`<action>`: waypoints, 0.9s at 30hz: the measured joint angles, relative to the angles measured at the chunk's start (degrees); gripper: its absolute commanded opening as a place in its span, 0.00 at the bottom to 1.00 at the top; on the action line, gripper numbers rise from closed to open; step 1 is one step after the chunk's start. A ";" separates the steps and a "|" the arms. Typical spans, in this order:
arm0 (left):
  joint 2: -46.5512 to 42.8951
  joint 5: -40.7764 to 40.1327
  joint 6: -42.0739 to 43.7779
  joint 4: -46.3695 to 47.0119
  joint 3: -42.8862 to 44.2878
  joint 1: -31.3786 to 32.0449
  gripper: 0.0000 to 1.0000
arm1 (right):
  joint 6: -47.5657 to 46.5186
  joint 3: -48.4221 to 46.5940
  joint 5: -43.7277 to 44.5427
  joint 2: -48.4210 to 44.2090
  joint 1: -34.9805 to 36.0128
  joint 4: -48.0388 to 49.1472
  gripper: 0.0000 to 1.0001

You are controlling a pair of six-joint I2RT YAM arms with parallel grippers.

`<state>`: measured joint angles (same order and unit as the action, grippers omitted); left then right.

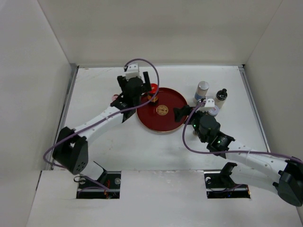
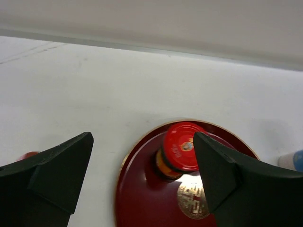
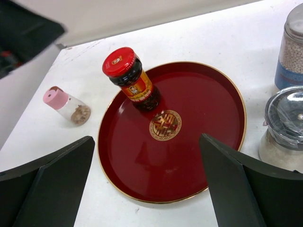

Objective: Organize the condiment bottles

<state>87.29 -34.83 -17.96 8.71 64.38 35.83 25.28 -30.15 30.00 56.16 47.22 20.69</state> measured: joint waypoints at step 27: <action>6.27 1.40 -9.62 -3.98 -10.73 -17.70 0.36 | 0.00 0.00 -1.81 1.31 0.00 0.39 1.00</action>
<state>93.56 -33.43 -27.57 4.73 53.65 18.13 25.28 -30.15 28.18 57.47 47.22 21.08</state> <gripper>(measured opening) 0.445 0.998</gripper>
